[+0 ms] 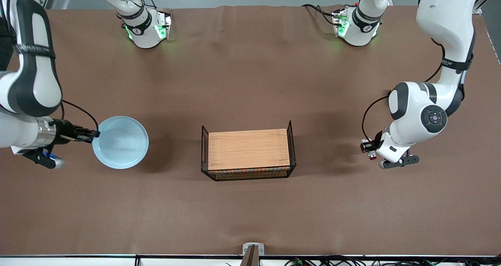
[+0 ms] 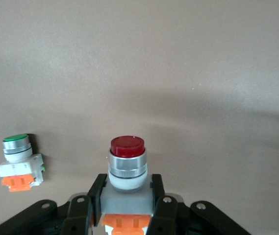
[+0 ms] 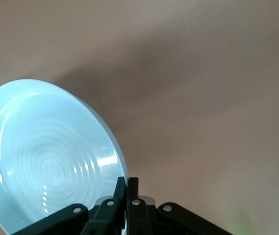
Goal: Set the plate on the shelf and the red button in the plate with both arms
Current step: 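Lift the blue plate with the right gripper and carry it over the basket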
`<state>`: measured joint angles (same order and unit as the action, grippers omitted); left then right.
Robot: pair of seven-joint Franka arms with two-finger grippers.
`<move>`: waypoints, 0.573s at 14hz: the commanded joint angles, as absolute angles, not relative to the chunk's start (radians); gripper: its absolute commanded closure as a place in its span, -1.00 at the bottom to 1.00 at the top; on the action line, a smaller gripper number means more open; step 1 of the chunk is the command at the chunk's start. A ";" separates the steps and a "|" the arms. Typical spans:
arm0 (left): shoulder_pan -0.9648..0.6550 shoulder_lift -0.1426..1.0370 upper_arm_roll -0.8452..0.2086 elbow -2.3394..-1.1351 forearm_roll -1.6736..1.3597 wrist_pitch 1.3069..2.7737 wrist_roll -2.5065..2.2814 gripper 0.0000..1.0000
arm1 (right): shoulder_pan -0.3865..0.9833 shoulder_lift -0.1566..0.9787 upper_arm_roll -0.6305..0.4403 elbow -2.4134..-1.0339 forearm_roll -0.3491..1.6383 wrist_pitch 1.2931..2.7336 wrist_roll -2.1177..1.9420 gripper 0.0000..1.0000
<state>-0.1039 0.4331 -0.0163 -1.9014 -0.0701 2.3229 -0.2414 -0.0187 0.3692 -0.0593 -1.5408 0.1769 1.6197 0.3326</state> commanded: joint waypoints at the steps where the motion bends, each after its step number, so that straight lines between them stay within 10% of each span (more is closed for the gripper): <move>1: -0.103 0.411 -0.012 -1.870 -0.066 2.261 -0.256 0.37 | 0.029 0.313 -0.058 -1.497 0.175 1.516 0.538 1.00; 8: -0.100 0.316 -0.008 -1.801 -0.067 2.097 -0.259 0.37 | 0.221 0.187 -0.054 -1.462 0.207 1.416 1.088 1.00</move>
<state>-0.1018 0.3554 -0.0093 -1.8182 -0.0701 2.1561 -0.2427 0.1687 0.2183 -0.0479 -1.4621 0.1903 1.4266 0.9468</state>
